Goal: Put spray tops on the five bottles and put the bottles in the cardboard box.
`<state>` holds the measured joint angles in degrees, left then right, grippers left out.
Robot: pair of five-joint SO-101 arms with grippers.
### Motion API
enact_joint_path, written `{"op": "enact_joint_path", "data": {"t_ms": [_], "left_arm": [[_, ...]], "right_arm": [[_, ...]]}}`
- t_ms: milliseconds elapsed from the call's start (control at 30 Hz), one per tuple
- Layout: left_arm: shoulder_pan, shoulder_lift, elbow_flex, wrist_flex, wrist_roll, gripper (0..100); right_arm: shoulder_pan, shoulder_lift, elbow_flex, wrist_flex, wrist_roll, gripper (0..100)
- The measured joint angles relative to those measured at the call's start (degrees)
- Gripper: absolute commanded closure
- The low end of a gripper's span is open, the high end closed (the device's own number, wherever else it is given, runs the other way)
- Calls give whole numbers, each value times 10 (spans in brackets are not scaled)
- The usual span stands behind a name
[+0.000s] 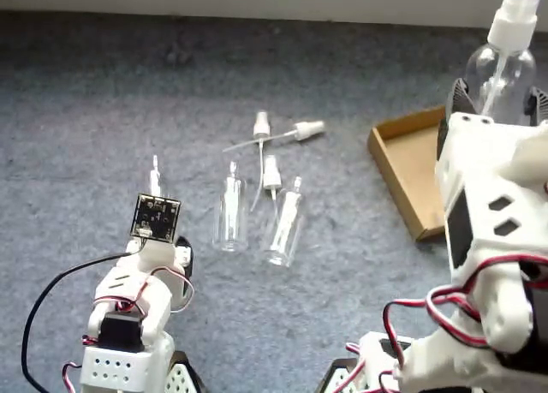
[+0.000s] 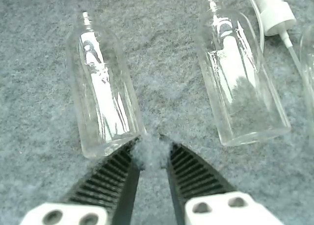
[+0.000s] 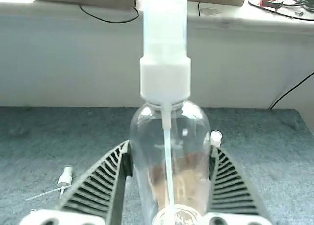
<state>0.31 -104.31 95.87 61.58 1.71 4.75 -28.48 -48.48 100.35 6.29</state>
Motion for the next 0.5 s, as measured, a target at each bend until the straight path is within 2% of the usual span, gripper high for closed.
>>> {"op": "enact_joint_path", "data": {"t_ms": [267, 500], "left_arm": [[0, 0, 0, 0, 0, 995], [0, 0, 0, 0, 0, 995]], "right_arm": [[-2, -113, 208, -14, 0, 872], [-2, -174, 442, -190, -1, 872]]}}
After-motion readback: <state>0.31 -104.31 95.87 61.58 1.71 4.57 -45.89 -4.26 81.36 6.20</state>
